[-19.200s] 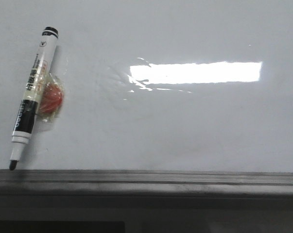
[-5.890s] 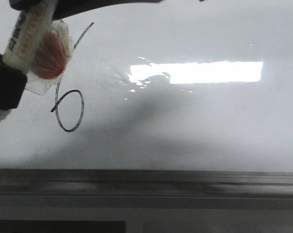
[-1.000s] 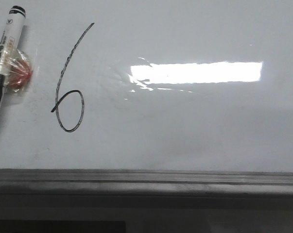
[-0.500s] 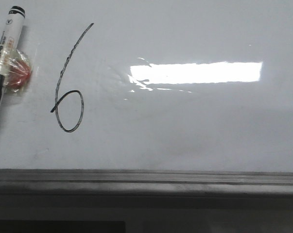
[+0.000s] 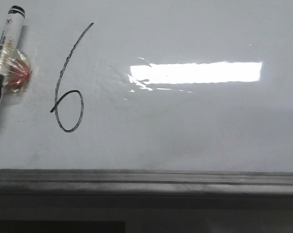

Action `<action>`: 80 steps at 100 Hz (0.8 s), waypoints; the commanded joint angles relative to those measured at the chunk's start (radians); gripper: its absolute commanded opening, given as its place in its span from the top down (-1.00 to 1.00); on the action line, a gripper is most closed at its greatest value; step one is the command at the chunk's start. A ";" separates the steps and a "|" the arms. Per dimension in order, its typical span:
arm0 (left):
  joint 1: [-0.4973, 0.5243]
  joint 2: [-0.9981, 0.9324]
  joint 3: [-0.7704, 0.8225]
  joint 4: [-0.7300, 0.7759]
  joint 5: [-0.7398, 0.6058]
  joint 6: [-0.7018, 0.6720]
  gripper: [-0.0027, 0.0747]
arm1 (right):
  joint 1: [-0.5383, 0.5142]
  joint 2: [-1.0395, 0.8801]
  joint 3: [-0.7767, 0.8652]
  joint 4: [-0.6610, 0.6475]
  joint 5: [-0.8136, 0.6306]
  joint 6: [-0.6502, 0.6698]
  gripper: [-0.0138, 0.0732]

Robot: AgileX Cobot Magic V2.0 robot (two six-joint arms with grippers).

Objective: Write number 6 on whiteboard

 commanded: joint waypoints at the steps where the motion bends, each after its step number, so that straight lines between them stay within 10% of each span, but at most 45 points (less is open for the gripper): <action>1: 0.002 -0.030 0.046 -0.006 -0.036 0.000 0.98 | -0.003 0.009 -0.025 -0.008 -0.077 -0.011 0.83; 56: 0.002 -0.030 0.046 -0.006 -0.036 0.000 0.98 | -0.015 0.009 -0.025 -0.017 -0.077 -0.011 0.83; 80: 0.002 -0.030 0.046 -0.006 -0.036 0.000 0.98 | -0.239 0.009 -0.025 -0.043 -0.077 -0.011 0.83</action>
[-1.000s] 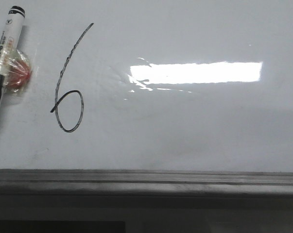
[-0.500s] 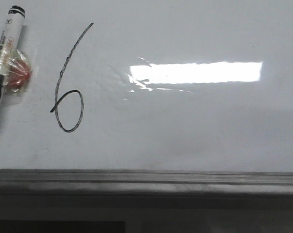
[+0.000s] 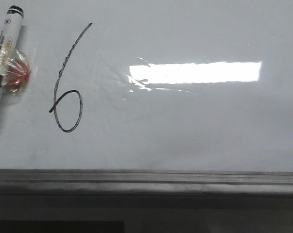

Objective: Write number 6 on whiteboard

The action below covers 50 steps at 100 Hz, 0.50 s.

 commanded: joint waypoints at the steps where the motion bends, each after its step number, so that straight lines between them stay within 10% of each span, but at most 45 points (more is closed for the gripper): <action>1: 0.002 -0.030 0.046 -0.006 -0.036 0.000 0.98 | -0.090 0.009 -0.025 -0.012 -0.077 -0.011 0.83; 50: 0.002 -0.030 0.046 -0.006 -0.036 0.000 0.98 | -0.670 0.009 -0.012 -0.031 0.126 -0.011 0.83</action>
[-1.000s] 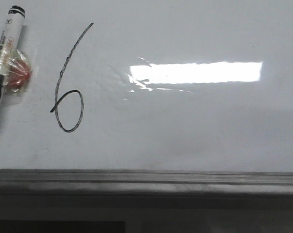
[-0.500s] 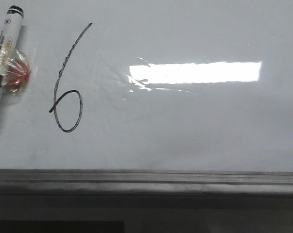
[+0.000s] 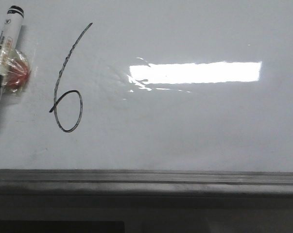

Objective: Write number 6 on whiteboard

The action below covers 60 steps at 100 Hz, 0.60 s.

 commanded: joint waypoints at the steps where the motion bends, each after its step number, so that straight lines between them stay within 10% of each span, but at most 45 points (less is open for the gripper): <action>1: 0.002 -0.030 0.046 -0.006 -0.036 0.000 0.98 | -0.079 0.009 -0.011 -0.015 -0.005 -0.011 0.83; 24: 0.002 -0.030 0.046 -0.006 -0.036 0.000 0.98 | -0.289 0.009 0.007 -0.174 0.201 -0.011 0.83; 60: 0.002 -0.030 0.046 -0.006 -0.036 0.000 0.98 | -0.330 0.009 0.126 -0.269 0.040 0.007 0.83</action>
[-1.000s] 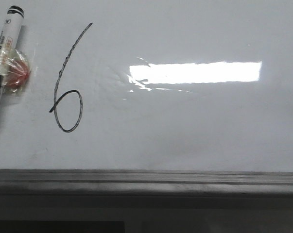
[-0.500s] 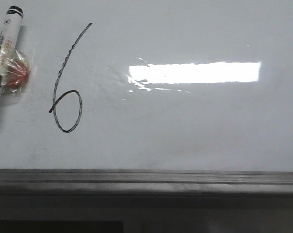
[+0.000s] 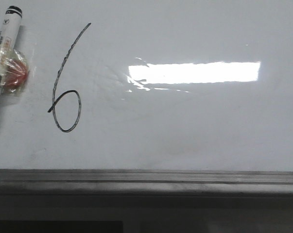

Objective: Write number 6 on whiteboard

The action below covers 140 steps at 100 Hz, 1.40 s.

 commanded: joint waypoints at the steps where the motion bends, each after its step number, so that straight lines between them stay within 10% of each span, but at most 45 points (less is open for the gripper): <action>1: 0.002 -0.030 0.046 -0.006 -0.038 0.000 0.98 | -0.005 0.009 0.034 -0.056 -0.113 0.012 0.83; 140: 0.002 -0.030 0.046 -0.006 -0.038 0.000 0.98 | -0.006 -0.024 0.031 -0.153 -0.029 0.097 0.83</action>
